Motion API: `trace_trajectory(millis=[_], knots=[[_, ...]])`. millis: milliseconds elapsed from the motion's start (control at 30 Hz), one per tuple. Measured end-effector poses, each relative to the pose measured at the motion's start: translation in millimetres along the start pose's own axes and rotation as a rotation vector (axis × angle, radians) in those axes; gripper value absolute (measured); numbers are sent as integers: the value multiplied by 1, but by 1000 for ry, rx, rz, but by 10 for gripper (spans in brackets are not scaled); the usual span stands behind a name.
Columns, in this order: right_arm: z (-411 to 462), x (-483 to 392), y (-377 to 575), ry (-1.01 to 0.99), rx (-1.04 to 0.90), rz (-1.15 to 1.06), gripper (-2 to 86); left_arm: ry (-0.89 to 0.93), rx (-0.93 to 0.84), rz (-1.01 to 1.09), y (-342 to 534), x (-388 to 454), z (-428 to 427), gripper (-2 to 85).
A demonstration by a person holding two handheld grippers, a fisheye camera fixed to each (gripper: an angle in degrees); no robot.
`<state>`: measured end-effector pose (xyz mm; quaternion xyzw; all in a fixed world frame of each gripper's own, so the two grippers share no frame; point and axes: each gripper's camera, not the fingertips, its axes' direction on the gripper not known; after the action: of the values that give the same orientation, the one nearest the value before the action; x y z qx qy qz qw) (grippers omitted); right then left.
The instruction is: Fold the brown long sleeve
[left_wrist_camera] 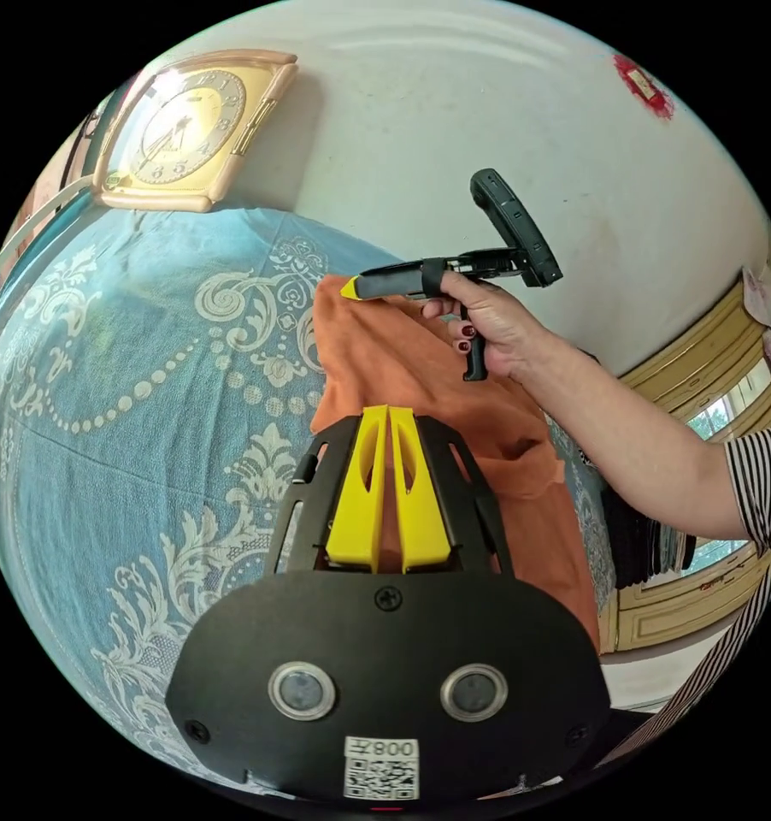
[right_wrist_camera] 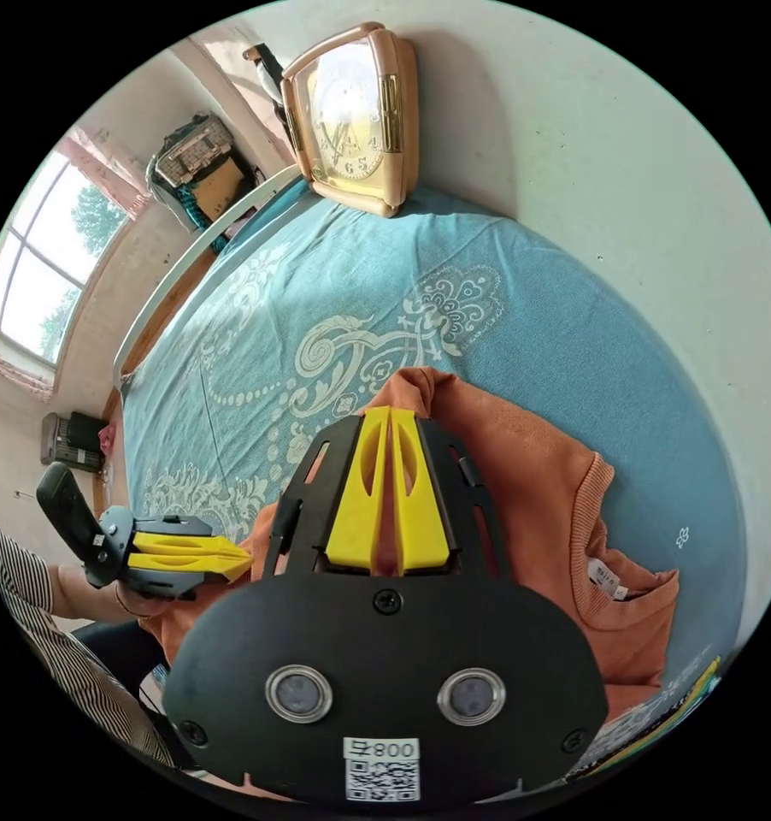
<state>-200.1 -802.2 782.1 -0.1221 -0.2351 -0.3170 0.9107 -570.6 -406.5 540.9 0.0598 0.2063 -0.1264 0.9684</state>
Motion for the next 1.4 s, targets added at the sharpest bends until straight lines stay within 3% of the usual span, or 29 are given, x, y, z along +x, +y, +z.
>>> trace_trajectory(millis=[133,300,467,667,833,1033,1267,1400], knots=[[15,8,4,-41,-81,59,1,-61,-108,5,-1,9,21,2],[-29,-3,36,16,19,50,2,-50,-28,-8,-4,32,-5,3],[-84,-21,127,-38,97,84,2,-53,24,64,-11,65,-18,3],[-84,-52,235,-35,-2,148,2,-142,-100,66,-24,77,12,3],[-67,-60,260,27,-57,132,1,-160,-151,74,-30,91,19,3],[-108,-72,291,38,50,144,1,-154,-39,140,-35,138,-7,3],[-113,-69,354,38,37,217,1,-238,-219,170,-36,156,39,4],[-126,-69,375,27,65,225,1,-249,-172,177,-37,175,21,4]])
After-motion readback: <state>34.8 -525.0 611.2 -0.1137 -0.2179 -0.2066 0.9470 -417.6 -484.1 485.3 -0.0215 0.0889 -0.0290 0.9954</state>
